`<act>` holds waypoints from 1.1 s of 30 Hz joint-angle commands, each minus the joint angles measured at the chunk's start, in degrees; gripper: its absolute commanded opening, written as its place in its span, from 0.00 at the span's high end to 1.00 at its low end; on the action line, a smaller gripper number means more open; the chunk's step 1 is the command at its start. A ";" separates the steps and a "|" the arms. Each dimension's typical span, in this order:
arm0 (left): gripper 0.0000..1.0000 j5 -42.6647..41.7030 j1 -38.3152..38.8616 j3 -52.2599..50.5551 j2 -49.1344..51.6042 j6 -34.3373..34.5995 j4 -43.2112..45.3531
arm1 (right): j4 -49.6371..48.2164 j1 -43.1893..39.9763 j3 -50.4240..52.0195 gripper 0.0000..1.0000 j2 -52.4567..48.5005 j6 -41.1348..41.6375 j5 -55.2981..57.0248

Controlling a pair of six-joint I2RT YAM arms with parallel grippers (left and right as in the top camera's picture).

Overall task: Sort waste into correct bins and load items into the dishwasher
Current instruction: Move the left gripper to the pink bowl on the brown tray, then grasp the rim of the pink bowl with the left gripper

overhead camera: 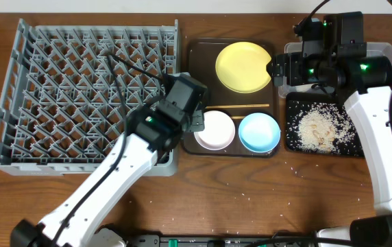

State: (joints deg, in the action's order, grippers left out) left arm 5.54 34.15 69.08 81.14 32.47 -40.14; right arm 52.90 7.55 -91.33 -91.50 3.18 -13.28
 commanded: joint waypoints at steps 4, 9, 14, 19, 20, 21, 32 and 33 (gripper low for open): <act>0.73 1.68 -0.28 0.66 0.33 1.20 0.02 | 0.09 0.02 -0.70 0.01 -0.33 -0.07 -0.26; 0.57 -4.09 -0.02 -1.38 4.92 11.61 0.13 | 0.07 0.02 -0.70 0.01 -0.33 -0.09 -0.26; 0.55 -1.77 1.29 -1.53 12.13 13.70 3.69 | 0.09 0.02 -0.70 0.01 -0.33 -0.07 -0.26; 0.49 2.01 1.95 -1.53 17.77 11.89 8.31 | 0.07 0.02 -0.70 0.01 -0.33 -0.07 -0.26; 0.47 2.05 1.95 -1.53 18.60 10.86 9.01 | 0.07 0.02 -0.70 0.01 -0.33 -0.07 -0.26; 0.46 2.03 1.95 -1.53 19.26 9.55 9.77 | 0.09 0.02 -0.70 0.01 -0.33 -0.07 -0.26; 0.27 1.64 1.92 -1.53 21.88 2.25 9.38 | 0.09 0.02 -0.70 0.01 -0.33 -0.07 -0.26; 0.27 0.83 1.92 -1.55 21.97 2.27 9.38 | 0.09 0.02 -0.70 0.01 -0.33 -0.07 -0.26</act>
State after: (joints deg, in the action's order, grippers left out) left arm 6.55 36.12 67.99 102.17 36.53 -30.37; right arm 52.90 7.55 -91.33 -91.50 3.18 -13.28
